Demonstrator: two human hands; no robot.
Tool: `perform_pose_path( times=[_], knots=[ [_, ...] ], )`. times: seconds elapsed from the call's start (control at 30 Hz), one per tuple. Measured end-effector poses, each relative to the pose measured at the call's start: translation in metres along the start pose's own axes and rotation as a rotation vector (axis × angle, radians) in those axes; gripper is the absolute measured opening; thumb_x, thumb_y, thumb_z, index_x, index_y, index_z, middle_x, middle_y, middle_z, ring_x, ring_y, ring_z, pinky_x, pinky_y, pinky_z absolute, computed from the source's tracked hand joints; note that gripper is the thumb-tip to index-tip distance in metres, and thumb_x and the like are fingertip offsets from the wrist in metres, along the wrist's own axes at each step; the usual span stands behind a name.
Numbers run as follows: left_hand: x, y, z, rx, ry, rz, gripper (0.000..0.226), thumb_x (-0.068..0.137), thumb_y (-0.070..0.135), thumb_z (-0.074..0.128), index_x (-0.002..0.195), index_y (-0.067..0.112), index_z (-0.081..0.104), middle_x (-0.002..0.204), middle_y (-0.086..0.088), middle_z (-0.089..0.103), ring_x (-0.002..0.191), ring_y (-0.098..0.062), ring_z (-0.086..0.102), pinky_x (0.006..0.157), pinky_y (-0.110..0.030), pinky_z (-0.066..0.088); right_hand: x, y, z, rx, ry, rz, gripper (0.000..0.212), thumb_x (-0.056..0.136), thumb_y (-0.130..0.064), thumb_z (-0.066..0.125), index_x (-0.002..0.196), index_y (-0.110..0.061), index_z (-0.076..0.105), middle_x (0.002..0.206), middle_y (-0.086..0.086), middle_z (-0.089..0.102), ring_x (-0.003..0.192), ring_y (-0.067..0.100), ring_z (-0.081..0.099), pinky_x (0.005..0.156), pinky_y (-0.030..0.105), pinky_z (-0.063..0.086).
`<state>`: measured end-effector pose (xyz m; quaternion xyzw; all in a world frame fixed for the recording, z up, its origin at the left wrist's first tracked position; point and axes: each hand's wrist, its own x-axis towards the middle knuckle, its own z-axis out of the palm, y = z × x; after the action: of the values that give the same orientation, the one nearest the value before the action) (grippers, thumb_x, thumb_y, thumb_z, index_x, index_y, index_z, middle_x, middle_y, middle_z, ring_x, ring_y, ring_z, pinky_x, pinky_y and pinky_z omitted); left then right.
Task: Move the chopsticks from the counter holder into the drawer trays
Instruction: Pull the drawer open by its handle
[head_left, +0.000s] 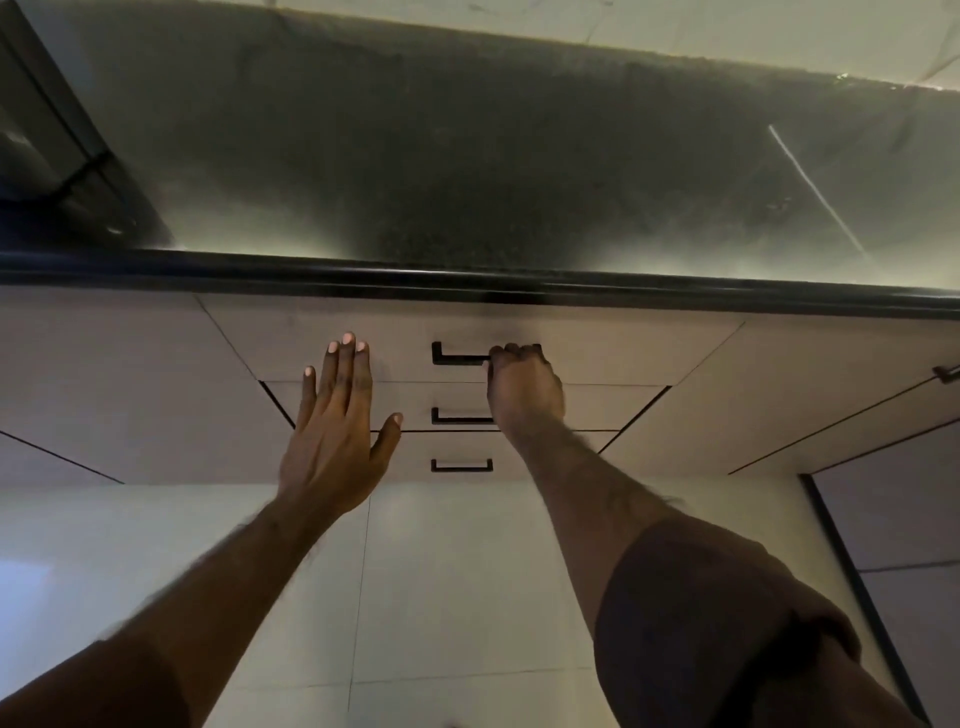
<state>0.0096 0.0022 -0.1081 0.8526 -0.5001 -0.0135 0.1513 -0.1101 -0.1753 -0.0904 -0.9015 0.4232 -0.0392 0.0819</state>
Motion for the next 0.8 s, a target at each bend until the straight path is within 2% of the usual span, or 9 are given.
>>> perform_pose_path(
  times=[0.07,0.13,0.3,0.53,0.7,0.8],
  knots=[
    [-0.009,0.000,-0.002,-0.005,0.015,0.019,0.079,0.095,0.053,0.026,0.148,0.010,-0.013,0.159,-0.010,-0.013,0.147,-0.024,-0.011,0.119,-0.045,-0.002,-0.011,-0.003,-0.002,-0.001,0.039,0.011,0.022,0.094,-0.018,0.059,0.114,-0.010,0.063,0.103,0.011,0.067,0.094,0.024,0.061,0.069,0.033,0.050],
    [-0.018,-0.001,-0.004,-0.013,0.033,0.030,0.079,0.094,0.053,0.024,0.150,0.007,-0.009,0.160,-0.012,-0.010,0.148,-0.026,-0.009,0.119,-0.045,-0.002,-0.022,-0.004,-0.002,0.010,0.066,0.015,0.022,0.097,-0.025,0.056,0.110,-0.010,0.065,0.096,0.010,0.067,0.084,0.022,0.062,0.062,0.029,0.045],
    [-0.047,-0.005,-0.016,-0.025,0.050,0.040,0.080,0.094,0.051,0.027,0.151,0.005,-0.003,0.161,-0.015,-0.005,0.149,-0.027,-0.006,0.119,-0.047,0.001,-0.041,-0.008,-0.012,0.025,0.030,0.075,0.022,0.098,-0.023,0.054,0.104,-0.008,0.070,0.087,0.010,0.068,0.067,0.017,0.049,0.058,0.027,0.040],
    [-0.094,0.011,-0.043,-0.030,0.050,0.060,0.078,0.094,0.050,0.027,0.151,0.002,0.002,0.160,-0.019,0.000,0.149,-0.031,0.000,0.119,-0.050,0.005,-0.116,-0.005,-0.019,0.038,-0.013,0.066,0.020,0.096,-0.025,0.060,0.101,-0.010,0.072,0.086,0.009,0.070,0.068,0.018,0.057,0.060,0.022,0.036],
    [-0.139,0.035,-0.049,-0.003,0.057,0.046,0.078,0.094,0.051,0.025,0.151,0.004,-0.003,0.160,-0.017,-0.003,0.149,-0.030,-0.003,0.118,-0.049,0.004,-0.175,-0.002,-0.019,0.162,-0.016,0.049,0.026,0.097,-0.029,0.056,0.104,-0.009,0.072,0.091,0.009,0.072,0.077,0.019,0.062,0.062,0.023,0.037],
    [-0.168,0.047,-0.052,0.002,0.053,0.025,0.079,0.094,0.053,0.023,0.151,0.007,-0.007,0.160,-0.013,-0.008,0.149,-0.026,-0.007,0.119,-0.049,0.002,-0.211,0.004,-0.015,0.181,-0.029,0.006,0.027,0.099,-0.026,0.052,0.111,-0.009,0.069,0.100,0.010,0.071,0.091,0.022,0.065,0.067,0.023,0.041]
  ],
)
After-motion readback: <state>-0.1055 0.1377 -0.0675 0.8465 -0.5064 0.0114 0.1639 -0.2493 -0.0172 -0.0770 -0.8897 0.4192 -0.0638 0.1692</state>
